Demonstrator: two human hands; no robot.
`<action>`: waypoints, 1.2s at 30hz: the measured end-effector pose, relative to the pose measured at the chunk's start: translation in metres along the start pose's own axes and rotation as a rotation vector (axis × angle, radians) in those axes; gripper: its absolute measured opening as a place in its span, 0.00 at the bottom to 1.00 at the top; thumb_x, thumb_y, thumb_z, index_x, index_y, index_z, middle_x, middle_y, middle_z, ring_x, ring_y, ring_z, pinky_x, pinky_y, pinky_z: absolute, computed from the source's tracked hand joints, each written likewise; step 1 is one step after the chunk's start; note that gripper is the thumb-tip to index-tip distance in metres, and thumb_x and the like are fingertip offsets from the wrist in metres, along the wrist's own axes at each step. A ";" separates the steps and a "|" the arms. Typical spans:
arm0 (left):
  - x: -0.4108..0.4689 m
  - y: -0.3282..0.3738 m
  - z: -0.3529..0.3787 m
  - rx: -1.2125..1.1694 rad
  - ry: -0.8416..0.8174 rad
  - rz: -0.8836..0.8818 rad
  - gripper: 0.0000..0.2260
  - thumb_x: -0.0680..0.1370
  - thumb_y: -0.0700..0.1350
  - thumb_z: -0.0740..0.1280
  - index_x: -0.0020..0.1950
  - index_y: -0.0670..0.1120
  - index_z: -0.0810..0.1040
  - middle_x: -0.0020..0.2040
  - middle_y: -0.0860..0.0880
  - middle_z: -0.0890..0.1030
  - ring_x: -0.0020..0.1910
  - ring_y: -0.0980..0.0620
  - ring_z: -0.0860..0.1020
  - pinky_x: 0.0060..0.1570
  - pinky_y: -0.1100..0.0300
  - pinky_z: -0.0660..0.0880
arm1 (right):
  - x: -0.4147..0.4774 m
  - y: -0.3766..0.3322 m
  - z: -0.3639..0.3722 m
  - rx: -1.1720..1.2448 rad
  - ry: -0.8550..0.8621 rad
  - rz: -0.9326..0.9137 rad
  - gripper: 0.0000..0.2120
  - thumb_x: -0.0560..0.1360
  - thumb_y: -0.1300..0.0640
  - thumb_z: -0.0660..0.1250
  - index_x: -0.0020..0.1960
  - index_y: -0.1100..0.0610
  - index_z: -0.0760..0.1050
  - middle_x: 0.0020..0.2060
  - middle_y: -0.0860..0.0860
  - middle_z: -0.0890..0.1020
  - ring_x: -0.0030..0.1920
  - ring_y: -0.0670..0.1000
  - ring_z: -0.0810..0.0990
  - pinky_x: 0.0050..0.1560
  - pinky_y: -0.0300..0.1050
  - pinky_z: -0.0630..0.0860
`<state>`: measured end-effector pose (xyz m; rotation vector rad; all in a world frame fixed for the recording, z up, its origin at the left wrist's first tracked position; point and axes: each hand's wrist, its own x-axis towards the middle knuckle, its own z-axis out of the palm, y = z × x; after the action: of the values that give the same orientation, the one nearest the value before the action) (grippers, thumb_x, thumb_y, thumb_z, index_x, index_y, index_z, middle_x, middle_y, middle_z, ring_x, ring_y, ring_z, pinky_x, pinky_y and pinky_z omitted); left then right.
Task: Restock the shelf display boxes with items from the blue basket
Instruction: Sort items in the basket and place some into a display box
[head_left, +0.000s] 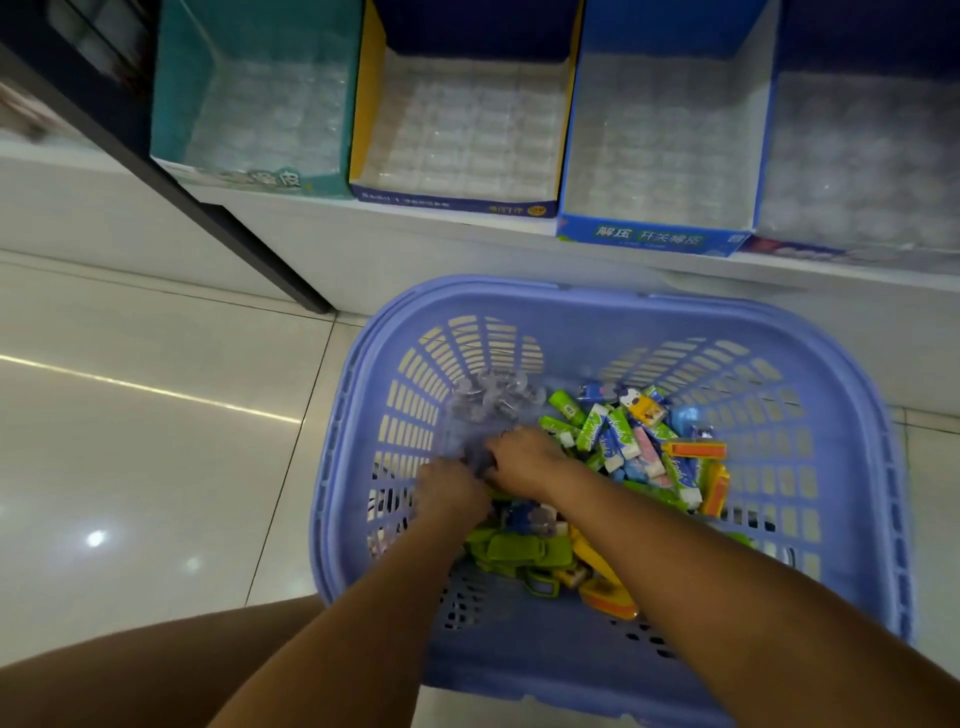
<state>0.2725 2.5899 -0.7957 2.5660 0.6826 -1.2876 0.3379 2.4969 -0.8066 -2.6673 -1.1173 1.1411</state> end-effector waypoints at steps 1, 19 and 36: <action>0.000 0.002 0.004 0.058 -0.044 -0.036 0.18 0.81 0.48 0.54 0.67 0.40 0.69 0.66 0.39 0.72 0.64 0.42 0.70 0.65 0.51 0.65 | -0.002 0.001 0.000 0.055 -0.028 -0.021 0.15 0.79 0.48 0.57 0.56 0.56 0.77 0.56 0.57 0.80 0.57 0.58 0.77 0.50 0.48 0.72; -0.020 0.007 -0.003 -1.041 -0.324 -0.187 0.19 0.83 0.51 0.53 0.63 0.38 0.72 0.60 0.42 0.74 0.50 0.46 0.75 0.47 0.57 0.75 | -0.012 0.012 -0.002 0.054 -0.340 -0.004 0.19 0.78 0.49 0.53 0.57 0.59 0.77 0.57 0.59 0.79 0.55 0.59 0.77 0.57 0.50 0.75; -0.094 0.127 0.029 -0.904 -0.092 0.439 0.26 0.78 0.60 0.60 0.75 0.60 0.59 0.75 0.47 0.60 0.73 0.48 0.62 0.69 0.52 0.62 | -0.129 0.098 -0.091 -0.138 -0.233 0.264 0.06 0.76 0.57 0.60 0.41 0.55 0.70 0.46 0.57 0.80 0.43 0.56 0.75 0.40 0.42 0.68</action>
<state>0.2643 2.4386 -0.7431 1.7579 0.4793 -0.7037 0.3947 2.3641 -0.6889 -2.9158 -0.9193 1.5039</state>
